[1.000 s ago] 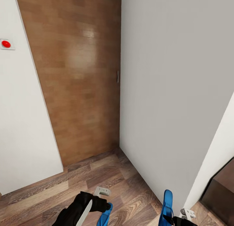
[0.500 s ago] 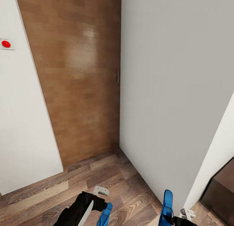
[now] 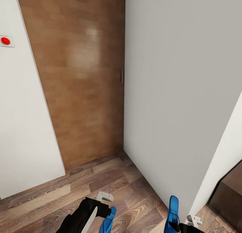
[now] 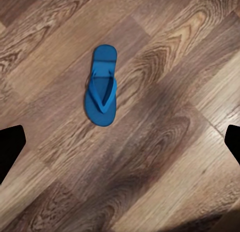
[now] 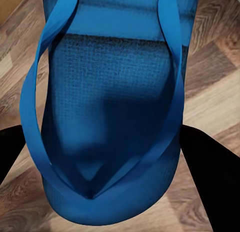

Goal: In the bedroom, move the book from the bed onto either nightstand, and place the two sandals side by side next to the bed.

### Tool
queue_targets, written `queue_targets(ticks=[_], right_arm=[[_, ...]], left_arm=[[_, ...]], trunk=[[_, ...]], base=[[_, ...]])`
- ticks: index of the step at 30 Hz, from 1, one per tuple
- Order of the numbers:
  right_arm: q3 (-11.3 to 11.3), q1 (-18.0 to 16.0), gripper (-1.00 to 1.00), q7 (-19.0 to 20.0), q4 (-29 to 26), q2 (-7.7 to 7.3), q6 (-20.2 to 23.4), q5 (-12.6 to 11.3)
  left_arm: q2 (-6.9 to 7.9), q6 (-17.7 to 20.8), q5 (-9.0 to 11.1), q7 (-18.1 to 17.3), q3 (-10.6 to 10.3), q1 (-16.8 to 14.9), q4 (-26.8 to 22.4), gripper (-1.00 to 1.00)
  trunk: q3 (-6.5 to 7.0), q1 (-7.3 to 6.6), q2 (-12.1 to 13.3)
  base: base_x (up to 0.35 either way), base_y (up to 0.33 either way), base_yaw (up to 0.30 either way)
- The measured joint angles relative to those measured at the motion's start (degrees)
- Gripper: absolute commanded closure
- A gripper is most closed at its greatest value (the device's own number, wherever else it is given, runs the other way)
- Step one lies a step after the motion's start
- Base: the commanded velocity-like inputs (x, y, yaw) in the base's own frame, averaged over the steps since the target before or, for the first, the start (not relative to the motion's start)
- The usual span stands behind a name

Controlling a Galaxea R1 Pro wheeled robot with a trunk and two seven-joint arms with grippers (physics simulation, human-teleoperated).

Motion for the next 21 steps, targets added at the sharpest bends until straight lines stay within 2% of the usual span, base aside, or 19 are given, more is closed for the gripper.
queue_targets(ticks=[21], right_arm=[[0.0,0.0,1.0,0.0,0.0,0.0,0.0,0.0]], left_arm=[[-0.18,0.0,0.0,0.0,0.0,0.0,0.0,-1.0]], trunk=[[-3.77,4.61,-8.4]], base=[[0.0,0.0,0.0]])
